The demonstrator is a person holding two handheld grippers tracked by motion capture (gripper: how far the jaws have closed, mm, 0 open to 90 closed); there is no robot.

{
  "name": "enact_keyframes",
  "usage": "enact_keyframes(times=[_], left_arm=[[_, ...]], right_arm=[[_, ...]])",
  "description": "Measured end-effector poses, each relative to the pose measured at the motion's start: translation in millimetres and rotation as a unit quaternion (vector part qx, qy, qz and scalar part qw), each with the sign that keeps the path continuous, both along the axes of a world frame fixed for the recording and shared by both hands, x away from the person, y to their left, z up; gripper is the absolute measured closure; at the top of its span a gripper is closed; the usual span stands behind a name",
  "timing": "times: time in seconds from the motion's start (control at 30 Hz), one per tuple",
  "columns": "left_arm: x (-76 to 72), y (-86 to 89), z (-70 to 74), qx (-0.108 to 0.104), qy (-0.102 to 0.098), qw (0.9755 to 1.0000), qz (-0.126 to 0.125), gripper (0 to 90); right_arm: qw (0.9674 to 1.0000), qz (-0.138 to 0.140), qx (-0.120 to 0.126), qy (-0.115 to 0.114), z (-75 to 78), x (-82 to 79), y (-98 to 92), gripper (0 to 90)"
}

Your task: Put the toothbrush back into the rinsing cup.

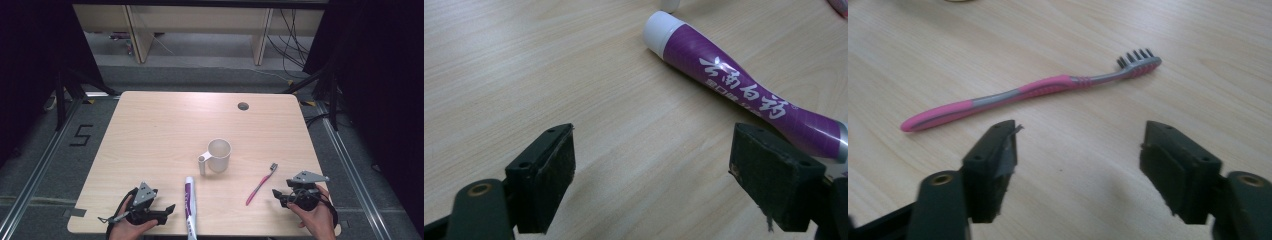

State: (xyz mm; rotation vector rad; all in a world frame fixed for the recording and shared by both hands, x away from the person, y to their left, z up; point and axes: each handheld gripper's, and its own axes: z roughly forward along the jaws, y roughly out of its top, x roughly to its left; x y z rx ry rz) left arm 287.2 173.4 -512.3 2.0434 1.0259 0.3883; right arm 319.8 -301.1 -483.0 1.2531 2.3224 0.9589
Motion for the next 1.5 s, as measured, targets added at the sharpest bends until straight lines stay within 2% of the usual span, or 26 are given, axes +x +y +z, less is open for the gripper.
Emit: enact_keyframes(times=[0.03, 0.1, 0.13, 0.2, 0.27, 0.33, 0.37, 0.4, 0.43, 0.5, 0.6, 0.63, 0.7, 0.8, 1.03, 1.07, 1.13, 1.17, 1.33, 1.37, 1.4, 1.43, 1.47, 1.5], left_arm=[[-0.2, -0.3, 0.0, -0.002, 0.002, 1.0, -0.001, 18.3], [-0.3, -0.4, 0.0, -0.002, 0.002, 1.0, -0.001, 18.3], [-0.3, -0.5, -0.1, -0.002, 0.002, 1.0, -0.001, 18.3], [-0.4, -0.6, -0.1, -0.002, 0.002, 1.0, -0.001, 18.3], [-0.4, -0.7, -0.3, 0.0, 0.002, 1.0, -0.002, 18.3], [-0.3, -0.7, -0.3, -0.001, 0.003, 1.0, -0.002, 18.4], [-0.3, -0.7, -0.4, -0.001, 0.004, 1.0, -0.003, 18.4], [-0.2, -0.8, -0.6, 0.0, 0.005, 1.0, -0.002, 18.3], [0.3, -0.8, -1.1, 0.003, 0.003, 1.0, 0.002, 18.3], [0.2, -1.0, -1.1, 0.002, 0.003, 1.0, 0.0, 18.3], [0.5, -0.9, -1.8, 0.002, 0.002, 1.0, 0.002, 18.5], [0.1, -0.6, -1.3, 0.001, 0.005, 1.0, -0.001, 18.5], [0.1, -0.8, -1.6, -0.001, 0.005, 1.0, 0.001, 18.5], [0.2, -1.2, -2.0, 0.0, 0.006, 1.0, 0.001, 18.5], [0.0, -1.1, -1.7, 0.0, 0.005, 1.0, 0.0, 18.5], [0.0, -1.2, -1.7, -0.001, 0.004, 1.0, 0.0, 18.5], [0.2, -0.7, -1.4, 0.001, 0.002, 1.0, 0.002, 18.5], [0.3, -0.5, -1.3, 0.002, 0.002, 1.0, 0.002, 18.5], [0.1, -0.4, -1.0, 0.002, 0.001, 1.0, 0.003, 18.5], [-0.1, -0.3, -0.8, 0.002, 0.0, 1.0, 0.003, 18.5], [-0.3, -0.3, -0.7, 0.002, 0.0, 1.0, 0.003, 18.5], [-0.3, -0.3, -0.7, 0.002, 0.0, 1.0, 0.003, 18.5], [-0.4, -0.3, -0.7, 0.001, 0.0, 1.0, 0.001, 18.5], [-0.4, -0.3, -0.7, 0.001, 0.0, 1.0, 0.001, 18.5]], right_arm=[[1.0, -0.003, 0.004, 0.004, 1.9, -1.7, 1.9, 47.1], [0.9999, 0.015, 0.004, -0.002, 2.8, -1.8, 3.6, 51.7], [0.9998, 0.004, 0.014, 0.013, 4.9, -4.5, 7.3, 55.1], [0.9996, 0.026, 0.013, -0.005, 5.6, -2.6, 8.5, 60.5], [0.9995, 0.025, 0.014, -0.011, 6.0, -3.4, 10.4, 63.2], [0.999, 0.033, 0.022, -0.018, 7.9, -4.8, 16.0, 72.3], [0.999, 0.036, 0.024, -0.008, 9.7, -5.4, 18.2, 74.6], [0.9984, 0.049, 0.021, -0.021, 9.2, -3.8, 19.4, 76.7], [0.9981, 0.055, 0.026, -0.014, 9.4, -3.0, 21.7, 79.2], [0.9979, 0.057, 0.025, -0.018, 8.3, -2.2, 26.5, 83.7], [0.9964, 0.08, 0.02, -0.02, 7.3, 1.1, 34.8, 88.7], [0.9968, 0.075, 0.026, -0.013, 6.7, 0.4, 38.9, 89.8], [0.9961, 0.084, 0.018, -0.018, 6.0, 2.9, 40.7, 90.0], [0.9944, 0.103, 0.018, -0.006, 0.6, 8.3, 55.3, 90.0], [0.9928, 0.119, 0.014, 0.005, -8.2, 14.8, 78.3, 90.0], [0.9916, 0.129, 0.005, 0.011, -8.2, 15.4, 78.8, 90.0], [0.9916, 0.126, 0.016, 0.024, -10.2, 14.1, 82.0, 90.0], [0.9908, 0.131, 0.011, 0.03, -10.3, 14.3, 81.8, 90.0], [0.9891, 0.142, 0.009, 0.037, -13.8, 13.5, 82.2, 90.0], [0.9894, 0.138, 0.01, 0.044, -14.0, 12.2, 82.4, 90.0], [0.9898, 0.127, 0.011, 0.063, -12.7, 8.8, 82.3, 90.0], [0.9898, 0.127, 0.011, 0.063, -12.7, 8.8, 82.3, 90.0], [0.9877, 0.147, -0.001, 0.054, -13.3, 10.2, 78.5, 90.0], [0.9877, 0.149, -0.004, 0.048, -14.5, 9.7, 76.8, 90.0]])
